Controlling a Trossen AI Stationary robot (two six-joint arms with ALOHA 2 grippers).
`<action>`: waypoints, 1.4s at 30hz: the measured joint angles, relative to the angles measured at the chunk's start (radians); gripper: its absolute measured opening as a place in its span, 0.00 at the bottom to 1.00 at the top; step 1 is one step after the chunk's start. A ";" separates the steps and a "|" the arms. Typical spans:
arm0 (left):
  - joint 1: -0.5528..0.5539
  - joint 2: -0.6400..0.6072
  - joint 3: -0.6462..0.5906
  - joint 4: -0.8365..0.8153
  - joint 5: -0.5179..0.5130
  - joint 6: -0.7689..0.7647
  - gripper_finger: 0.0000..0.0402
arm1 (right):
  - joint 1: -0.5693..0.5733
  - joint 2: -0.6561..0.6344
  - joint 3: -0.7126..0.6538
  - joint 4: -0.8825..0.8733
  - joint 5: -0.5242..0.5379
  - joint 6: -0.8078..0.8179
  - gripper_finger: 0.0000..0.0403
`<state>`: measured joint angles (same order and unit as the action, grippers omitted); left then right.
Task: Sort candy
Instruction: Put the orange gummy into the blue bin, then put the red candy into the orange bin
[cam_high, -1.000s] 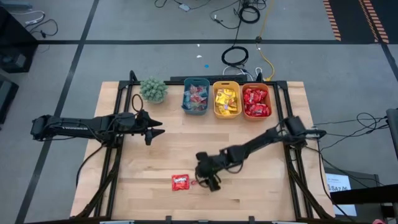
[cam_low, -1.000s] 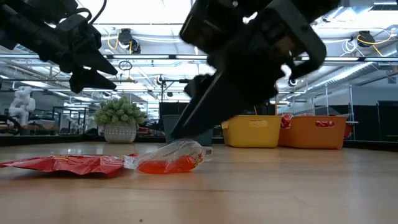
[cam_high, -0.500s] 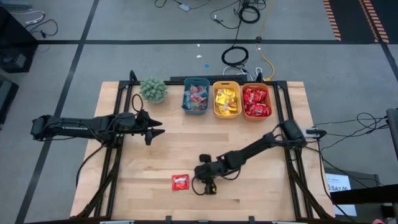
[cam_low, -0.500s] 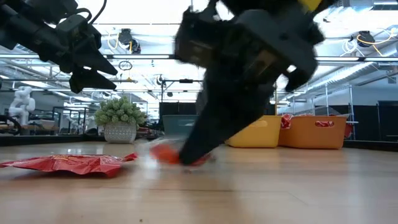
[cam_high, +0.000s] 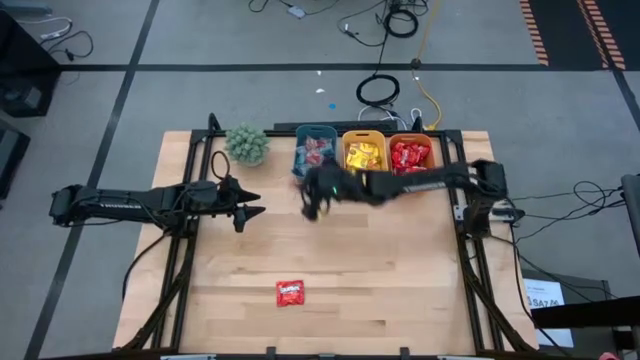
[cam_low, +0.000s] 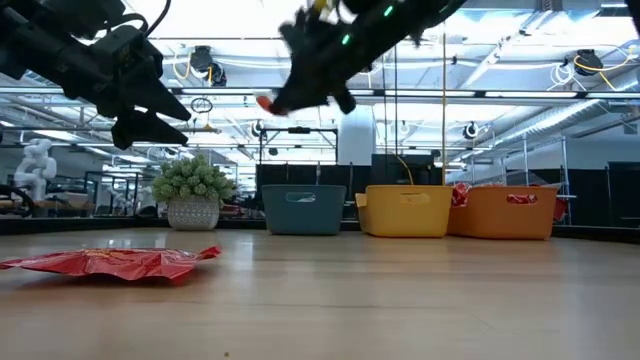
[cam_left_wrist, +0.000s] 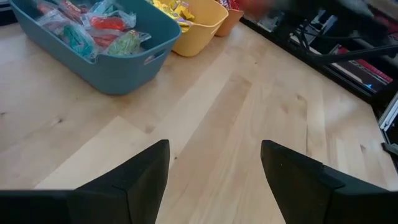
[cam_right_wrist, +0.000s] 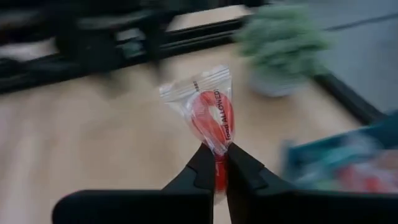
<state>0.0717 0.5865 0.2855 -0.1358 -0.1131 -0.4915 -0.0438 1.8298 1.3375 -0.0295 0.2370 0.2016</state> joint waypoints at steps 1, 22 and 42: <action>0.000 0.000 0.000 0.000 0.000 0.000 0.65 | -0.035 0.016 0.021 -0.004 0.000 -0.001 0.01; 0.000 0.001 0.000 -0.007 0.005 -0.026 0.91 | -0.361 0.172 0.275 -0.254 -0.115 0.041 0.54; -0.246 0.288 0.002 0.196 -0.022 0.012 0.91 | -0.142 -0.019 0.275 -0.850 -0.025 0.114 0.53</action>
<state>-0.1742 0.8749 0.2871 0.0602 -0.1352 -0.4798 -0.1861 1.8106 1.6127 -0.8793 0.2116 0.3154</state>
